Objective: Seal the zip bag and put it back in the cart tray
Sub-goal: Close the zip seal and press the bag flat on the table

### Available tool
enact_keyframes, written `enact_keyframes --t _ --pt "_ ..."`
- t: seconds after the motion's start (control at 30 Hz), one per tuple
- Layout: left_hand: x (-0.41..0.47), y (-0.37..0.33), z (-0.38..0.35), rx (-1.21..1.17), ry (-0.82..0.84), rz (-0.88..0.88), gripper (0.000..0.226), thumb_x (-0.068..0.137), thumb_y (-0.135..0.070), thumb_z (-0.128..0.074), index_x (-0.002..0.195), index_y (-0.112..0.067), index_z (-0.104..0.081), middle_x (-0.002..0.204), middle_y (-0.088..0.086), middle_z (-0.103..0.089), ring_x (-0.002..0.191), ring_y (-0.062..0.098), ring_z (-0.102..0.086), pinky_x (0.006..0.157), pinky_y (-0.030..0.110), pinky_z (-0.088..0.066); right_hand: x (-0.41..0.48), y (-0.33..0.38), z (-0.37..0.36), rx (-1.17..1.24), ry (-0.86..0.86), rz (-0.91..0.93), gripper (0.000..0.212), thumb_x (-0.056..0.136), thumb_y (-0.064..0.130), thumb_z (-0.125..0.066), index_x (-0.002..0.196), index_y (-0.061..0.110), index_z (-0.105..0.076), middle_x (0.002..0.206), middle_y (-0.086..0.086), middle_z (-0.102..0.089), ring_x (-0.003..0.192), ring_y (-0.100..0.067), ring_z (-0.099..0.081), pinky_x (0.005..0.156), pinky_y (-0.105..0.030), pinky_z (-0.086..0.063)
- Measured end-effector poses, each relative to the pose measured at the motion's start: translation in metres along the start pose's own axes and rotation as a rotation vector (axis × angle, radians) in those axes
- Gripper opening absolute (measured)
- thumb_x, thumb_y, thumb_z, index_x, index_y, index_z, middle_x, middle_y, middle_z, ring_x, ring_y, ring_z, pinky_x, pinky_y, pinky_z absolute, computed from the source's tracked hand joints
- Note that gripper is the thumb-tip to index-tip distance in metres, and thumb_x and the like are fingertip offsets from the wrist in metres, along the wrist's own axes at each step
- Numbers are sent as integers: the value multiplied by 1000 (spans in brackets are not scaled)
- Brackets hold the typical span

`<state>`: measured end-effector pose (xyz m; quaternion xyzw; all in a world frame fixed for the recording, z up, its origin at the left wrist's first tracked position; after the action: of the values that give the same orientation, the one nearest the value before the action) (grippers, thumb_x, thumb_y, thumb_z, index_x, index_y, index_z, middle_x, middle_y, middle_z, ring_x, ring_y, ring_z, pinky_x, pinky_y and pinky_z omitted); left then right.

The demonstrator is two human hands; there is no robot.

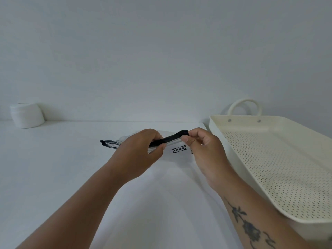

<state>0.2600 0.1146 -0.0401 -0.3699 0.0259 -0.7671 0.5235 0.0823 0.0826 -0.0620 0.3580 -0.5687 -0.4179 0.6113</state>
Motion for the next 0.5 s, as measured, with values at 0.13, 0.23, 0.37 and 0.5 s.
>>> enact_keyframes --t 0.13,0.23,0.37,0.5 --pt "0 3 5 14 -10 19 6 89 -38 -57 84 -37 -55 83 -20 -61 81 -1 -57 66 21 -43 0 -2 5 6 -36 -24 9 87 28 -67 80 23 -68 66 17 -61 61 2 -49 59 -12 -37" --pt "0 -1 6 65 -21 -4 4 89 -37 -57 86 -35 -56 83 -20 -61 82 3 -58 68 23 -43 1 -4 12 26 -57 -61 9 88 29 -67 82 23 -68 78 5 -65 70 -6 -52 65 -20 -37" --pt "-1 -6 3 147 -23 -38 5 90 -31 -57 86 -28 -56 79 -15 -57 75 7 -55 63 20 -33 -1 0 4 -105 43 4 16 86 32 -68 102 35 -65 101 18 -63 91 -5 -56 71 -16 -38" --pt "-1 -12 2 174 -22 -68 7 89 -29 -60 87 -22 -60 79 -11 -58 70 10 -53 60 18 -32 -5 17 -17 -431 145 249 21 84 27 -72 103 32 -65 105 21 -55 107 -7 -50 89 -23 -42"
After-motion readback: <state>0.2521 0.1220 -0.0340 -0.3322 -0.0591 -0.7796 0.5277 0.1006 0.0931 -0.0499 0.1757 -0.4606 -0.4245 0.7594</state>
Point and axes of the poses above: each hand's wrist, its own x-axis towards the middle knuckle, its own z-axis out of the back of the hand, y = z × x, the point moved 6 cm from there along x, towards the middle knuckle
